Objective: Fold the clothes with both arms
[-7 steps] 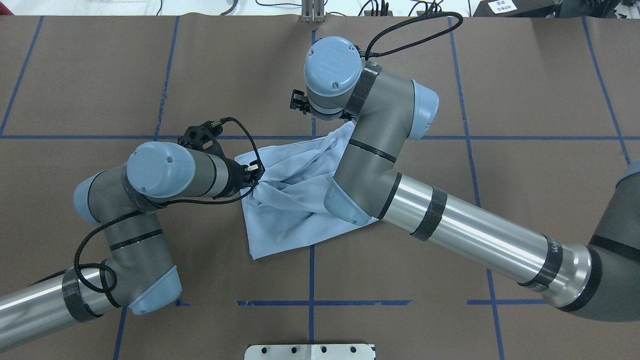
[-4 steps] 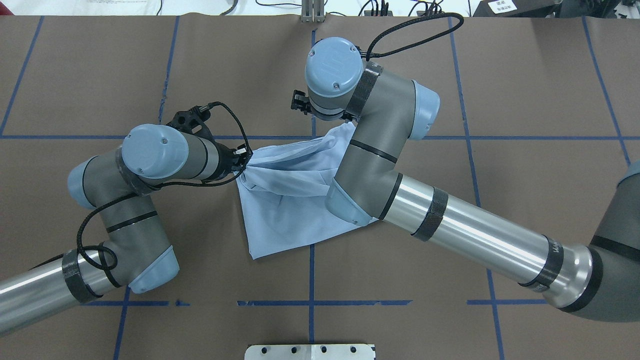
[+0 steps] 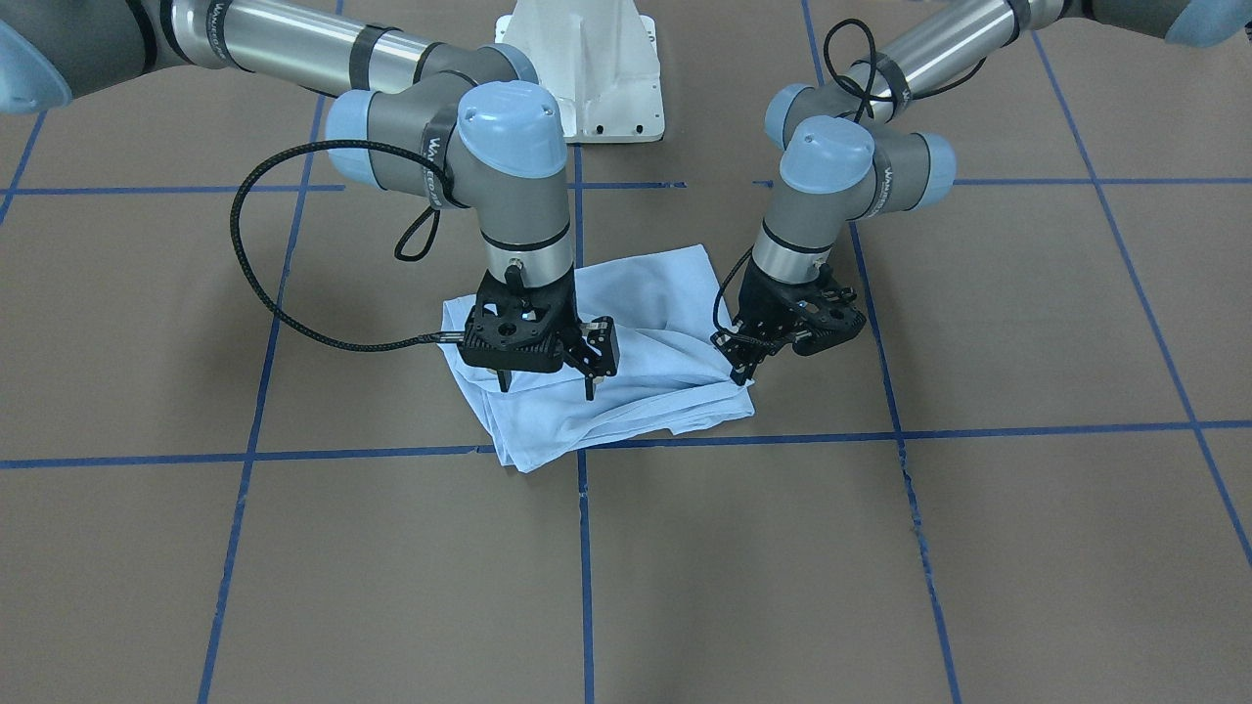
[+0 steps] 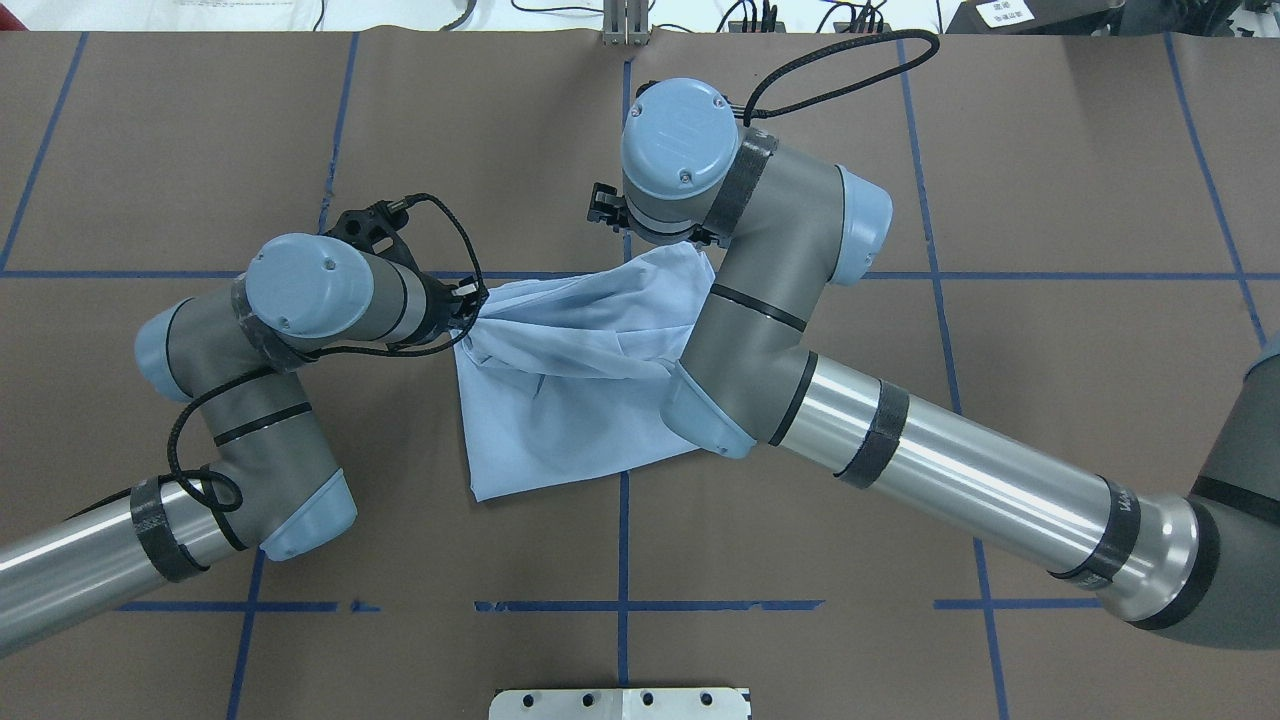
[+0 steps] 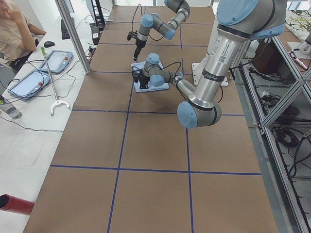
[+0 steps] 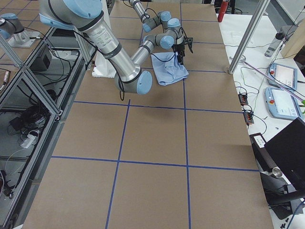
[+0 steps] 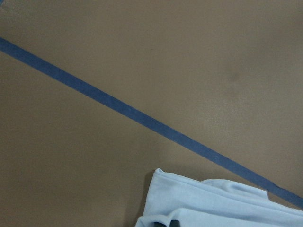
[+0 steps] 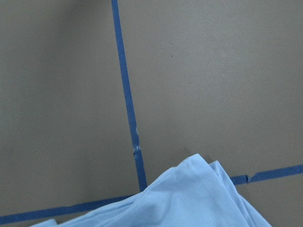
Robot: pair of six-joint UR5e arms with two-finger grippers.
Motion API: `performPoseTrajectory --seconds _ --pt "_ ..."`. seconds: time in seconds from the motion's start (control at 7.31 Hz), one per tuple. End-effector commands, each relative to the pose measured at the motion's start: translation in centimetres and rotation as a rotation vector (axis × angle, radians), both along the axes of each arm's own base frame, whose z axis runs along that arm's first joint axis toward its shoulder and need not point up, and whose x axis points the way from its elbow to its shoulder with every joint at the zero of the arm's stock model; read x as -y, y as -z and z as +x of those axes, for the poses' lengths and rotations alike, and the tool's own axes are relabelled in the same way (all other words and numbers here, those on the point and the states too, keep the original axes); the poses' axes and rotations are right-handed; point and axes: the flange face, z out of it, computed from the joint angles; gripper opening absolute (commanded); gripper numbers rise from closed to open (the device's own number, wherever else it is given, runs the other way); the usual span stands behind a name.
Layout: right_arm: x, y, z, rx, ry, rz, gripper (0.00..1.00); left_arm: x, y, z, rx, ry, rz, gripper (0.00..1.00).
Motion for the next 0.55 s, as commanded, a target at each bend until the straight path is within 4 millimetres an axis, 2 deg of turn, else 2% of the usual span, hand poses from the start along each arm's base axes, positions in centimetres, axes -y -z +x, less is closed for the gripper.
performPoseTrajectory --seconds 0.0,0.14,0.27,0.41 --pt "-4.2 1.3 -0.8 -0.010 0.007 -0.053 1.00 0.6 1.4 -2.1 -0.013 -0.090 0.070 1.00" --pt "-6.5 0.1 -2.4 -0.022 -0.019 -0.064 0.99 1.2 2.2 -3.7 -0.027 -0.121 0.098 1.00" --pt "-9.3 -1.6 -4.7 -0.056 -0.051 -0.032 0.97 1.4 2.3 -4.2 -0.027 -0.116 0.101 1.00" --pt "-10.6 -3.5 -5.4 -0.065 -0.093 -0.056 0.93 1.4 2.4 -4.2 -0.028 -0.116 0.102 1.00"
